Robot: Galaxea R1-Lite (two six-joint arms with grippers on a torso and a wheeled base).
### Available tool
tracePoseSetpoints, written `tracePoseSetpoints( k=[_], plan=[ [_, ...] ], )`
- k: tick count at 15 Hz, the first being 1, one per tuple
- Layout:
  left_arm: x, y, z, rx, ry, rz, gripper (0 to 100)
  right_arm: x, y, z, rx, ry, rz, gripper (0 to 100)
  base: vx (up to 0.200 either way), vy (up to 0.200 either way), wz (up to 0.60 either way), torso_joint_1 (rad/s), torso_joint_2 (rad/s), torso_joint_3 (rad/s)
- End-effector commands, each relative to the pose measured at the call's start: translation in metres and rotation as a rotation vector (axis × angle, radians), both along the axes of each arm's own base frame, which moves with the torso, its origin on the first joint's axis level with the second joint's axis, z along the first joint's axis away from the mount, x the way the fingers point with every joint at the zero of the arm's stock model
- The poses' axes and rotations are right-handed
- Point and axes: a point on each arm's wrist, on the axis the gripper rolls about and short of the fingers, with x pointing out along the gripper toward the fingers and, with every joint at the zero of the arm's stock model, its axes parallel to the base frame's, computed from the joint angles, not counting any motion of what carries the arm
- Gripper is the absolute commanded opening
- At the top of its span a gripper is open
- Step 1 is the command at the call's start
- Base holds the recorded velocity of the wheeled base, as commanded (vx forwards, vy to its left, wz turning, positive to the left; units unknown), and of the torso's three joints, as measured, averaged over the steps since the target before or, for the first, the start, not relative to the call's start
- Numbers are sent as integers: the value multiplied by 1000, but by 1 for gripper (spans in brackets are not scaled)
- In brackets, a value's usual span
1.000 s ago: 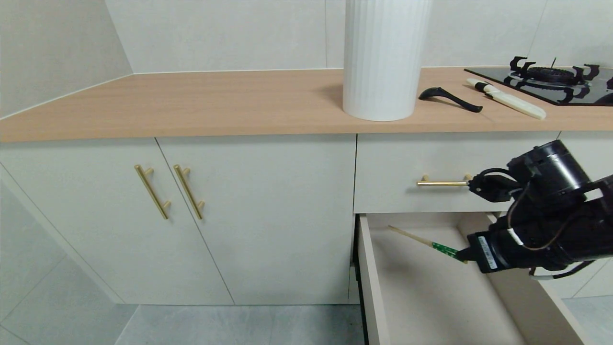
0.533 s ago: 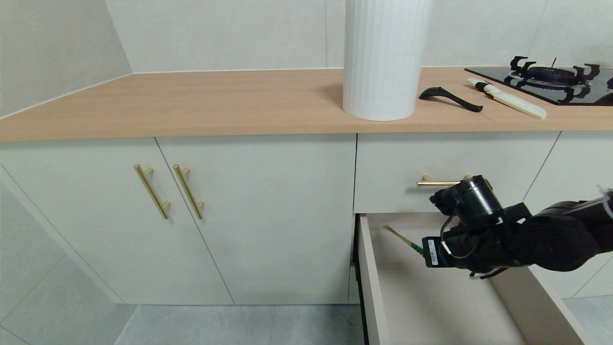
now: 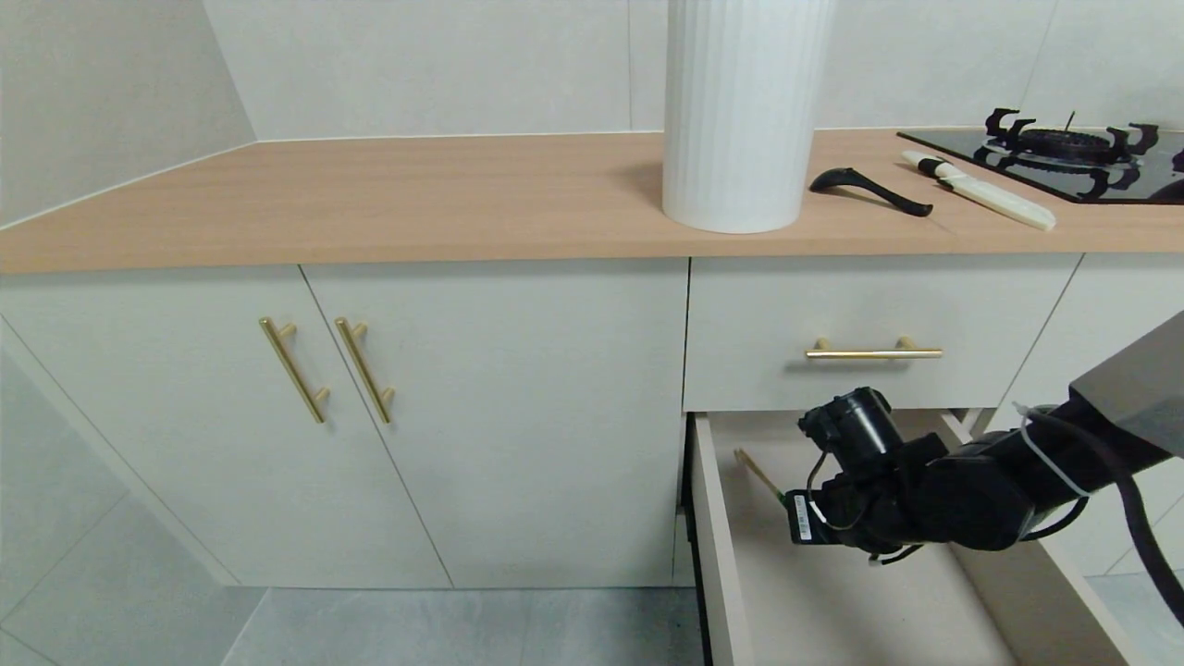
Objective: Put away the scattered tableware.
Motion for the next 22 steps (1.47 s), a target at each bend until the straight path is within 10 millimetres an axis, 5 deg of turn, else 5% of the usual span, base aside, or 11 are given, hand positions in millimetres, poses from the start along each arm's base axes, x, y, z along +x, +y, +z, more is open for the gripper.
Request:
tracePoseSetpoints(
  k=[1,9,19,20,22],
  plan=[
    [0,0,0,0,0,1,100,1,1,-15,-21,38,2,0,0,0,0,0,0,0],
    [0,0,0,0,0,0,100,-8,17,-54,-112,123,39,0,0,0,0,0,0,0],
    [0,0,0,0,0,1,100,-7,19,-57,-116,126,41,0,0,0,0,0,0,0],
    [0,0,0,0,0,0,100,-7,19,-57,-116,126,41,100,0,0,0,0,0,0],
    [0,0,0,0,0,3,100,-7,19,-57,-116,126,41,100,0,0,0,0,0,0]
  ],
)
